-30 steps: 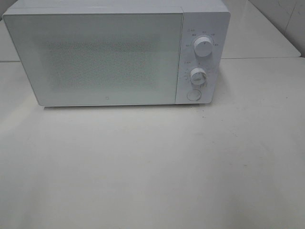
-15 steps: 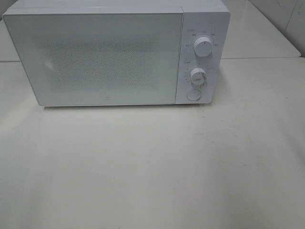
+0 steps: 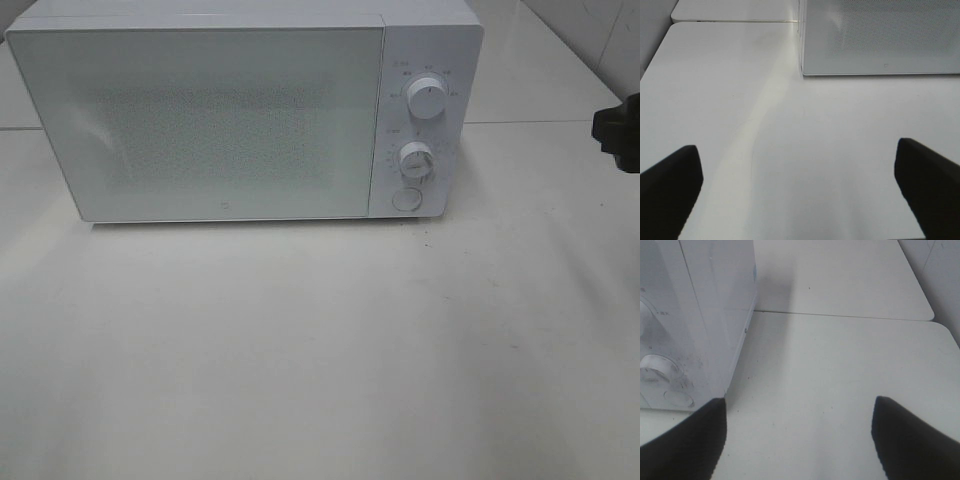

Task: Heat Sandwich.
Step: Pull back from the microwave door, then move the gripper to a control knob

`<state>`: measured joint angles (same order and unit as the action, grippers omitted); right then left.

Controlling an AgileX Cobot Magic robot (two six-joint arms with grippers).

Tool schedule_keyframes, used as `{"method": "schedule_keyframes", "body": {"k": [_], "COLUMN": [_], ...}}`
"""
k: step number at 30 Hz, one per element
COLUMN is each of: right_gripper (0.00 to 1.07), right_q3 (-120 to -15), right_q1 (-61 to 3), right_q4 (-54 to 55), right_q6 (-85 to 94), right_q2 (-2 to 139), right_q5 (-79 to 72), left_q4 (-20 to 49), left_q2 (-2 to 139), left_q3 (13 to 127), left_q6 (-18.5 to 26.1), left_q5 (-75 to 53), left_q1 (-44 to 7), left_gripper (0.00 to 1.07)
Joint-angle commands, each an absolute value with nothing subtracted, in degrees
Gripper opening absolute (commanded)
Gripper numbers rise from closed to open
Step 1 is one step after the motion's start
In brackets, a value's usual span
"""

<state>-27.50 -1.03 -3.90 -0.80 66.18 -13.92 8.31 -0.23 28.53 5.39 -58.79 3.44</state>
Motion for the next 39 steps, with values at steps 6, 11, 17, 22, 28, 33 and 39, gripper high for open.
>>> {"method": "schedule_keyframes", "body": {"k": [6,11,17,22,28,33,39], "right_gripper": [0.76,0.76,0.76,0.76,0.76,0.76,0.76], "right_q3": [-21.1,-18.4,-18.2,-18.2,-18.2,-19.2,-22.0], "right_q1": [-2.8,-9.6,-16.8,-23.8,-32.5,-36.6,-39.7], "right_q4": [1.7,11.3,21.1,27.0,35.3,39.3,40.2], "right_q6": [2.9,12.2,15.4,15.4,15.3,15.3,15.1], "right_q2": [72.7,77.5,82.7,87.2,93.0,96.1,100.0], "right_q5": [-36.4,-45.6,-50.9,-57.9,-66.9,-69.0,-70.4], "left_q4": [8.0,8.0,8.0,8.0,8.0,8.0,8.0], "left_q2": [-1.7,-1.7,-1.7,-1.7,-1.7,-1.7,-1.7], "left_q3": [28.3,28.3,28.3,28.3,28.3,28.3,28.3], "left_q6": [5.2,5.2,5.2,5.2,5.2,5.2,5.2], "left_q5": [-59.0,-59.0,-59.0,-59.0,-59.0,-59.0,-59.0], "left_q1": [3.4,3.4,3.4,3.4,3.4,3.4,3.4], "left_gripper": [1.01,1.01,1.01,1.01,1.01,1.01,1.01]}}
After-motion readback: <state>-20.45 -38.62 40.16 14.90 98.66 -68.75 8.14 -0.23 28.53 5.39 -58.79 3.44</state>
